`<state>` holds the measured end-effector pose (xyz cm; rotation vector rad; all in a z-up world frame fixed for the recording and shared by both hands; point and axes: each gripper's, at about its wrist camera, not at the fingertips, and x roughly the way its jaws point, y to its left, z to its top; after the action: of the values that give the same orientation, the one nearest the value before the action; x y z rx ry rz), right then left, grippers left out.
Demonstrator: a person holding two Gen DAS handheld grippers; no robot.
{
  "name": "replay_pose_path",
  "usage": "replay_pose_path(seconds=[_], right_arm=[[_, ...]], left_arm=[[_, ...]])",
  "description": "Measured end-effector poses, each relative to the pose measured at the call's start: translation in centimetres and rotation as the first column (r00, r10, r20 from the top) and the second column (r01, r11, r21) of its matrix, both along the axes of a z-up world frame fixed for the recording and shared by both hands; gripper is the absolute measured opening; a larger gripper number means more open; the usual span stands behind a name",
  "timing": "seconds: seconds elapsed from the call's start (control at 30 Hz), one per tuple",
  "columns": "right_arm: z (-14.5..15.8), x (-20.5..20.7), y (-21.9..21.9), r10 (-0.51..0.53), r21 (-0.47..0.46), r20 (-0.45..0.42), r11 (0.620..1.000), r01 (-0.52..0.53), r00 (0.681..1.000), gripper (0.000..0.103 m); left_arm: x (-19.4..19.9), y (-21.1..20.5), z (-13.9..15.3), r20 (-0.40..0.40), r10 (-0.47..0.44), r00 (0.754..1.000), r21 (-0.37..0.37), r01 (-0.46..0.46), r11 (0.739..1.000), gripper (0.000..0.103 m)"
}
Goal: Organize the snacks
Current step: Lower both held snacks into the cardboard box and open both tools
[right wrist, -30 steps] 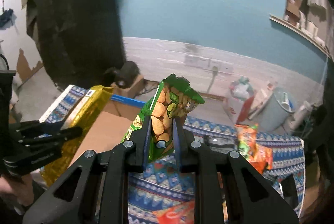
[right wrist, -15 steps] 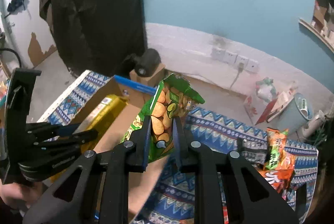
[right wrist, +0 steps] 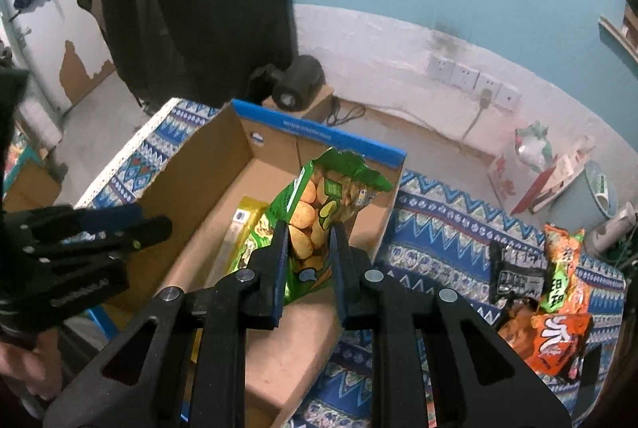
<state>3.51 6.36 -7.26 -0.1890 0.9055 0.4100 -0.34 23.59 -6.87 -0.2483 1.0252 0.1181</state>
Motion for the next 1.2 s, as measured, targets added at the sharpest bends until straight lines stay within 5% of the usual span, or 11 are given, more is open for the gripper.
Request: replay_pose_path(seconds=[0.43, 0.5, 0.77, 1.2], right_arm=[[-1.2, 0.8, 0.1, 0.007, 0.036, -0.079, 0.999, -0.004, 0.997, 0.021], [-1.1, 0.7, 0.0, 0.005, 0.039, -0.084, 0.999, -0.001, 0.996, 0.045], [-0.2, 0.3, -2.0, -0.063, 0.041, -0.075, 0.997, 0.067, 0.995, 0.071], [1.2, -1.4, -8.9, -0.198, 0.039, -0.081, 0.979, 0.202, 0.977, 0.073]], left_arm=[[-0.5, -0.4, 1.7, 0.047, -0.005, 0.999, 0.062, 0.003, 0.998, 0.067], [-0.5, -0.5, 1.7, 0.048, -0.009, 0.999, 0.06, 0.006, 0.998, 0.067], [-0.4, -1.6, 2.1, 0.054, -0.032, 0.998, 0.058, 0.029, 0.998, 0.067], [0.0, -7.4, 2.5, 0.043, -0.161, 0.986, 0.049, 0.159, 0.986, 0.071]])
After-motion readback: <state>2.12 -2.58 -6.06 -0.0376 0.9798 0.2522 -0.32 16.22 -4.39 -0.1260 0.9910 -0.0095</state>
